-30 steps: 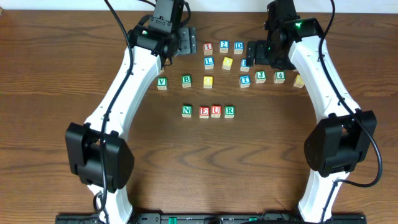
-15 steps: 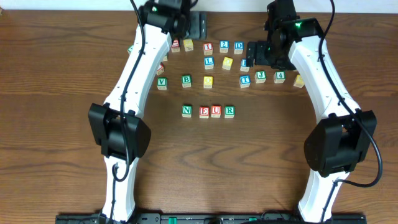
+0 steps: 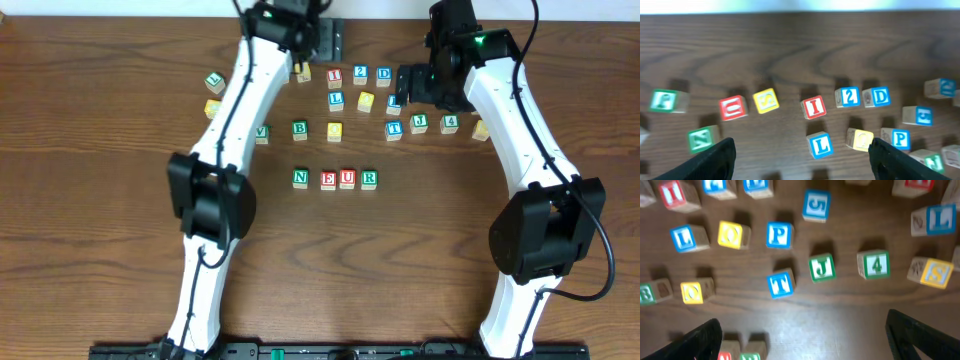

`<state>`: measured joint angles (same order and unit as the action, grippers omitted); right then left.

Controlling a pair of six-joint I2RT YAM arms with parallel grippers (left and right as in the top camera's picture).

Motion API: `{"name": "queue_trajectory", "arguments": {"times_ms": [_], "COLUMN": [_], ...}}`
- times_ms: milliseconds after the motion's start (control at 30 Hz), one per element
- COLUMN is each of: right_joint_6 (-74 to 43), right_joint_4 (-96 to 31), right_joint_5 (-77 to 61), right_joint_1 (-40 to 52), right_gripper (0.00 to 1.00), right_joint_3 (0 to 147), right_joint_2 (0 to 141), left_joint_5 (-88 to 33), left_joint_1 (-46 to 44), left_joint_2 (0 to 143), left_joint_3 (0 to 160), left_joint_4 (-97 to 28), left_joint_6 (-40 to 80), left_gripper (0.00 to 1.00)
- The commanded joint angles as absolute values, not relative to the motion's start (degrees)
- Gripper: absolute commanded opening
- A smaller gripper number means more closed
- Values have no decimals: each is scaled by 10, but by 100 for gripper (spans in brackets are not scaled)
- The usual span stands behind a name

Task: Spell out NEURIPS
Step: 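Move the left gripper along the back row toward the red I block, then lower the left gripper around the red I block and close it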

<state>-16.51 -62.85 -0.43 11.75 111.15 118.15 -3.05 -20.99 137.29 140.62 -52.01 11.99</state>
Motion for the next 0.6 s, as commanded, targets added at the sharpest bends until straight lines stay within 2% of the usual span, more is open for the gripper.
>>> {"name": "queue_trajectory", "arguments": {"times_ms": [0,200,267,433,567], "right_joint_6": [-173,-192,-208,-233,-233], "right_joint_4": [-630,-667,-680,-701,-704], "right_joint_5": [-3,-3,-3,-4,-4], "right_joint_1": [119,83,60,5,-20], "right_gripper": [99,99,99,99,99], "right_joint_3": [1109,1109,1109,1109,1109], "right_joint_2": [1185,1185,1185,1185,1185], "left_joint_5": [-19,20,55,137,142], "left_joint_1": [-232,-262,-270,-278,-272], "left_joint_2": [1403,1441,1451,1468,1480], "left_joint_3": [1417,1417,1417,1414,1414], "left_joint_4": [-507,-482,-476,-467,-452], "left_joint_6": [119,144,162,204,218], "left_gripper": [84,84,80,78,78]}}
